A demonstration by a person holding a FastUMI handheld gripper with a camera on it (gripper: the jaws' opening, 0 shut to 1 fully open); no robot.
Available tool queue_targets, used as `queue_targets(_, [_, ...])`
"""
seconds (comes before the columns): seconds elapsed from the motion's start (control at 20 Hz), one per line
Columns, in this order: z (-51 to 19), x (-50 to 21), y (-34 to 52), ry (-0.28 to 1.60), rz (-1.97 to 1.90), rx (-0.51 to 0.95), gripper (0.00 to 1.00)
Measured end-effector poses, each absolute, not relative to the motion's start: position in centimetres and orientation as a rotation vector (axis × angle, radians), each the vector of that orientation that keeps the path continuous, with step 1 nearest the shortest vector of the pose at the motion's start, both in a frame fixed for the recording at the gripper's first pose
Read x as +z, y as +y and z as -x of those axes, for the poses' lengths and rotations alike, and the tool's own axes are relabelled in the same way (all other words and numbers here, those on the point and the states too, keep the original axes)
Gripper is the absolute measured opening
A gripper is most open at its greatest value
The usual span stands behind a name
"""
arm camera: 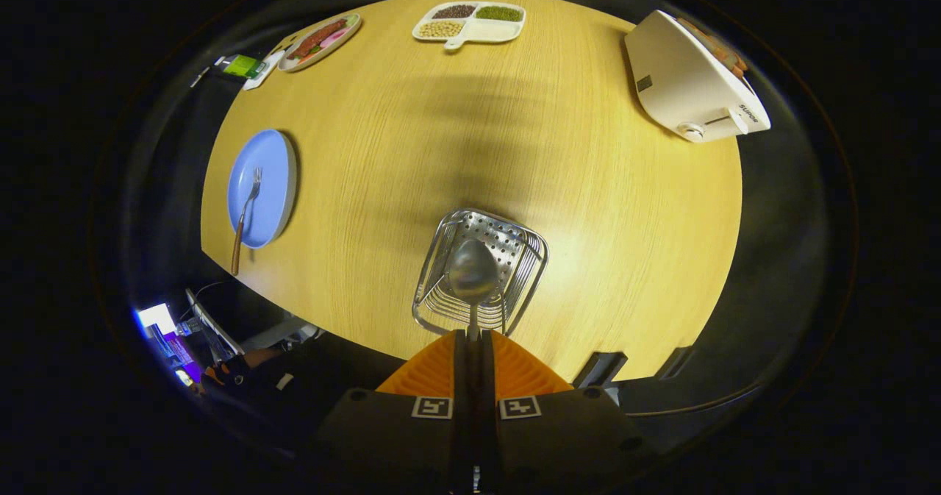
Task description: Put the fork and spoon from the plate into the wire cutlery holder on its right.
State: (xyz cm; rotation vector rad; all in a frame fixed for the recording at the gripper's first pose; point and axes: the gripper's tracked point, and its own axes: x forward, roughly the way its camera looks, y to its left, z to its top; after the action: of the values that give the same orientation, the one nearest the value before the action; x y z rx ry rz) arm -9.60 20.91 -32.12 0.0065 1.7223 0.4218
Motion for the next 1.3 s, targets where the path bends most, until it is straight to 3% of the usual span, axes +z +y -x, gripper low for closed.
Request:
queue_targets(0.25, [8.7, -33.7, 22.4, 1.743, -0.034, 0.397, 0.09])
queue_targets(0.55, [7.1, -32.8, 23.1, 1.628, -0.123, 0.372, 0.20])
queue_targets(0.6, [6.8, -32.2, 22.9, 1.595, -0.135, 0.370, 0.33])
queue_targets(0.75, [5.9, -30.4, 23.2, 1.486, -0.196, 0.367, 0.57])
queue_targets(0.8, [5.5, -29.7, 23.3, 1.444, -0.221, 0.365, 0.60])
queue_targets(1.0, [5.3, -26.2, 24.4, 1.325, -0.257, 0.382, 0.63])
queue_targets(1.3, [6.2, -20.0, 33.6, 1.221, -0.361, 0.539, 0.63])
